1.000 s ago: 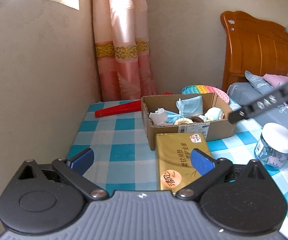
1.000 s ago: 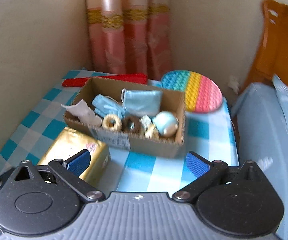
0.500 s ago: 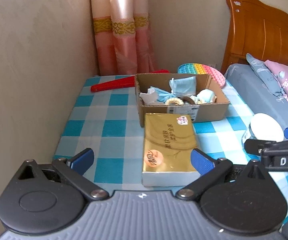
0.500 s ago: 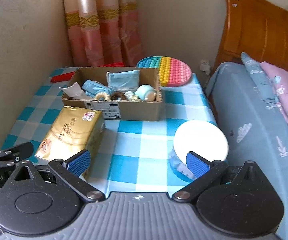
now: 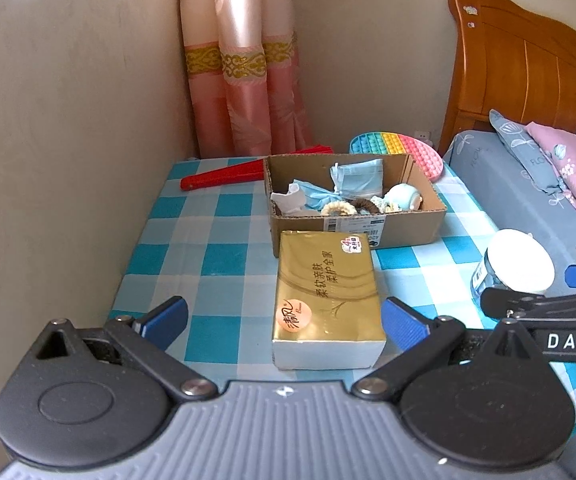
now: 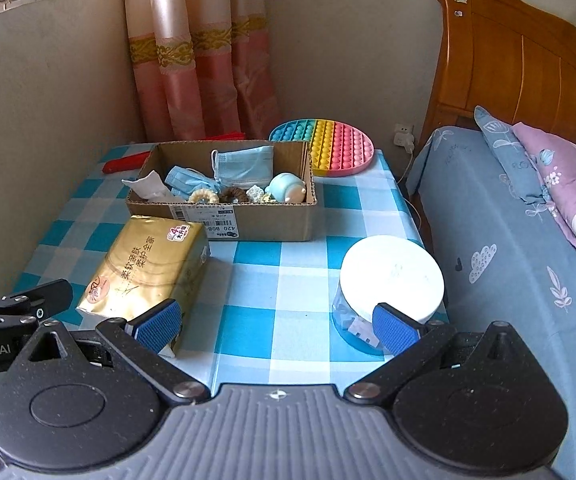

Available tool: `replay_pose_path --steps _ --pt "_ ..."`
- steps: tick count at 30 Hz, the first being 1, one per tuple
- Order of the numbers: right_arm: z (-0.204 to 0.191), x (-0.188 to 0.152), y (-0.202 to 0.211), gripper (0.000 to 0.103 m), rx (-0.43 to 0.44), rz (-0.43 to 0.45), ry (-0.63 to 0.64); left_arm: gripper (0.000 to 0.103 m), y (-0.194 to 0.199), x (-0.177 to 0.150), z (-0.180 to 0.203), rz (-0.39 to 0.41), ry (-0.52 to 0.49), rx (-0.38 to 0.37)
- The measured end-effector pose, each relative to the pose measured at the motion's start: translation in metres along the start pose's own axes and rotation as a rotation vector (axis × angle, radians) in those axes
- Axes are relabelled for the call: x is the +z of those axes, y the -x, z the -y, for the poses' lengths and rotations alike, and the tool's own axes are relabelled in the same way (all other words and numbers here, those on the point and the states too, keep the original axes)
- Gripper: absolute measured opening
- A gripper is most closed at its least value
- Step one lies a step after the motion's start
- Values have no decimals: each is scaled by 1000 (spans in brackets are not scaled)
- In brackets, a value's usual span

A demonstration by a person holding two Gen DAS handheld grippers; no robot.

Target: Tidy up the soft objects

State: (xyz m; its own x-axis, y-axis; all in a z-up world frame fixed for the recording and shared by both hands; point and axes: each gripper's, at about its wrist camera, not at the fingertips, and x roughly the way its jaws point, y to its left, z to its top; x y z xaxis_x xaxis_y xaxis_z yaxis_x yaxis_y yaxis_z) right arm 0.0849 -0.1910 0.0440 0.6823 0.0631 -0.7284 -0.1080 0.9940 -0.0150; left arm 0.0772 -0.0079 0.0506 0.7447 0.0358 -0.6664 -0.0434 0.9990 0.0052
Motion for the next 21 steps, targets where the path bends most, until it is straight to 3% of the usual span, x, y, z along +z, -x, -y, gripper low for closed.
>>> replay_pose_path --steps 21 --pt "2 -1 5 103 14 12 -10 102 3 0 0 7 0 16"
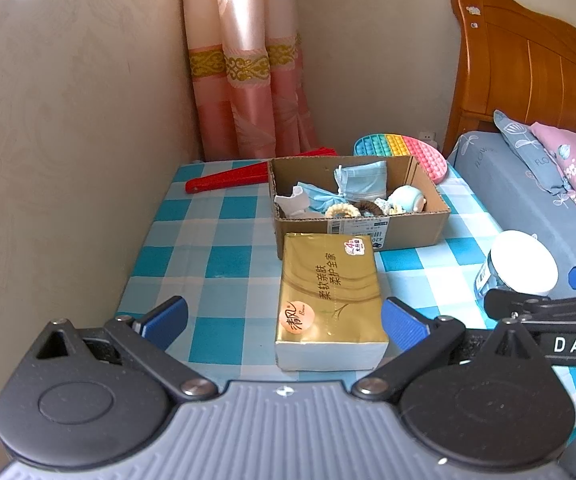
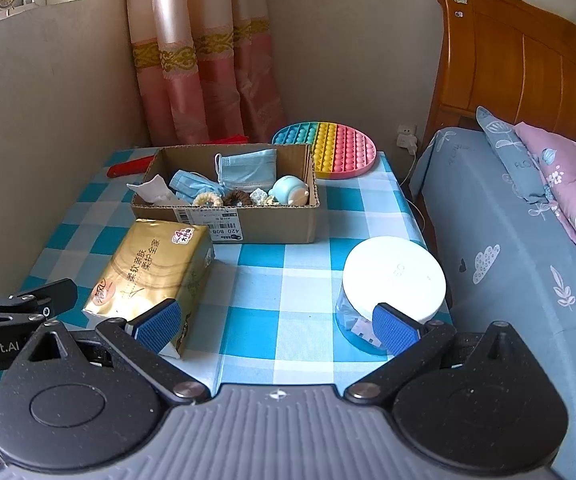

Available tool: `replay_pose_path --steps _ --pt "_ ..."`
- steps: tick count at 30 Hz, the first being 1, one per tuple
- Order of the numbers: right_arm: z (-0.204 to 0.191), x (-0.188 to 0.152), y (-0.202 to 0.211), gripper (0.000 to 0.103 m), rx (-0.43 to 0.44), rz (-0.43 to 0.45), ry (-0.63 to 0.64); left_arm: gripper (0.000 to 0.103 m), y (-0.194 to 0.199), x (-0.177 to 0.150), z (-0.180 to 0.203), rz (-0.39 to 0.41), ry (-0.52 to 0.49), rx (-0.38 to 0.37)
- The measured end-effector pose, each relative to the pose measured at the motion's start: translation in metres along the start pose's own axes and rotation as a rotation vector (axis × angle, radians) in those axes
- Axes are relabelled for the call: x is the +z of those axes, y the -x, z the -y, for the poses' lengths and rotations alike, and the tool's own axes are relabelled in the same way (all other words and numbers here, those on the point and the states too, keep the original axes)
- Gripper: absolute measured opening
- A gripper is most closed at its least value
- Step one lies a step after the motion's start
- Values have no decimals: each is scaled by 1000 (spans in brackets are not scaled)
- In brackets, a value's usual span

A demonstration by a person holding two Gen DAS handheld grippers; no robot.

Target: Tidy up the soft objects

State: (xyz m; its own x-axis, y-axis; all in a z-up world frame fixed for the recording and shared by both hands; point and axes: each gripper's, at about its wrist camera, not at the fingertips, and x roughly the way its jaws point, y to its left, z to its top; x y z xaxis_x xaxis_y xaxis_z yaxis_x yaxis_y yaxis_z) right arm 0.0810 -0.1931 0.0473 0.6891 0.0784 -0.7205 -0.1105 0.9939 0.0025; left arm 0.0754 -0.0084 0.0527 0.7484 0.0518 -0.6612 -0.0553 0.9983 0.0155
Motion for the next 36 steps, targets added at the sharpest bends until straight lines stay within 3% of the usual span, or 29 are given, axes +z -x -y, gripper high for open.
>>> replay_pose_path --steps 36 --pt "1 -1 3 103 8 5 -3 102 1 -1 1 -1 -8 16"
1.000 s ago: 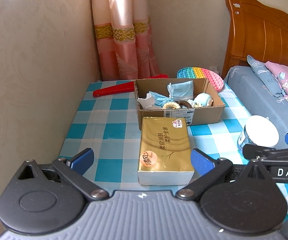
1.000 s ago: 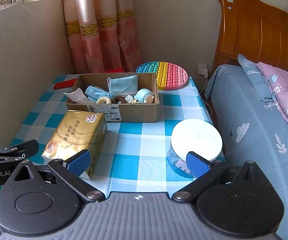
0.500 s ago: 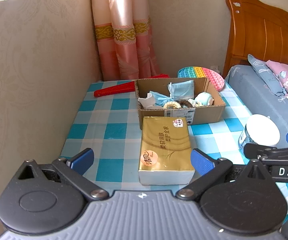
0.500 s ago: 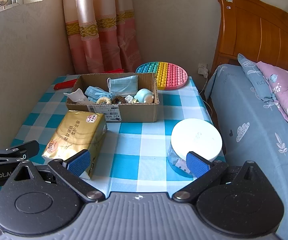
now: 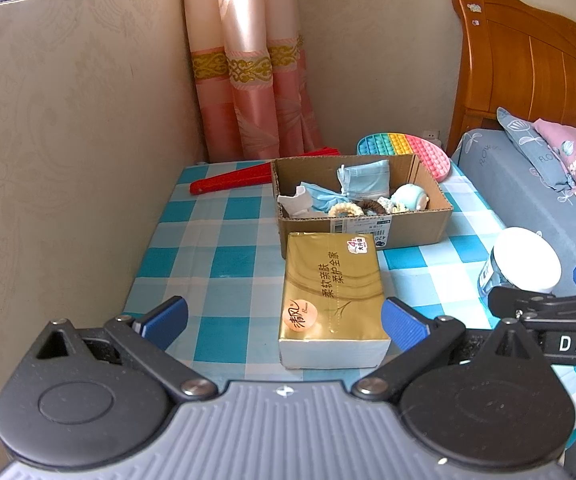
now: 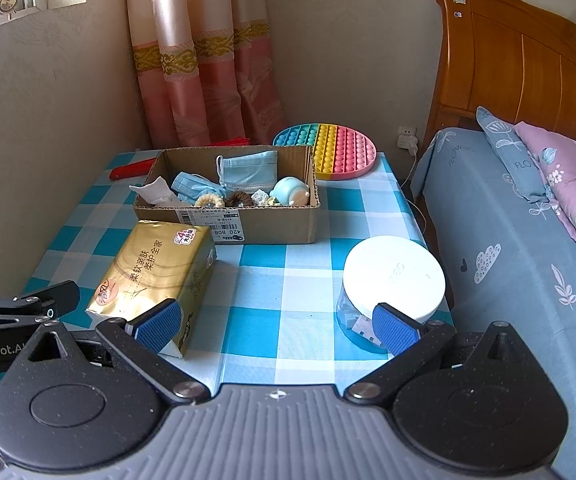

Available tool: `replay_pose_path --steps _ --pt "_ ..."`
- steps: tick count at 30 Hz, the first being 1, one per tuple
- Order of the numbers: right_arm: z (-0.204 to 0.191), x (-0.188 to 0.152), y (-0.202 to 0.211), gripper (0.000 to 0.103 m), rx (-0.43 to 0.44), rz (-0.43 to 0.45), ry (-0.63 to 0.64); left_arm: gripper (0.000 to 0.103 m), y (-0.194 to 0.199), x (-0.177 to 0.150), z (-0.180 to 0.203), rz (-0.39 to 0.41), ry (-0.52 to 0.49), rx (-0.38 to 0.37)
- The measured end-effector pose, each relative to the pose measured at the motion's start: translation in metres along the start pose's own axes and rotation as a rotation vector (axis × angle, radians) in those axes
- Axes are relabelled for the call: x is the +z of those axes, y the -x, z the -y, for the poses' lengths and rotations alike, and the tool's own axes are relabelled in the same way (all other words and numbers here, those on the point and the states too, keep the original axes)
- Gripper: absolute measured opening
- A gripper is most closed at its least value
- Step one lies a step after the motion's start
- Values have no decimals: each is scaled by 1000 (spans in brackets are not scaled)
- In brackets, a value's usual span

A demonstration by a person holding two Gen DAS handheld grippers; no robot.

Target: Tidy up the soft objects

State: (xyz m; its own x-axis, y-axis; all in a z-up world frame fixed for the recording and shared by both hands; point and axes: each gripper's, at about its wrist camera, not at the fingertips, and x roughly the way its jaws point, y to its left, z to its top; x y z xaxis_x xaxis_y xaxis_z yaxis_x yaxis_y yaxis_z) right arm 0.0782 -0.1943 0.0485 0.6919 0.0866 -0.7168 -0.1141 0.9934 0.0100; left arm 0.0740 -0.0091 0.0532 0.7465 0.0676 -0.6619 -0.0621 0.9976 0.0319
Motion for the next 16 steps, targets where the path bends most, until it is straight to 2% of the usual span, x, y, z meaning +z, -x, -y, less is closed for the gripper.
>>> replay_pose_path --steps 16 --pt "0 -1 3 103 0 7 2 102 2 1 -1 2 -2 2"
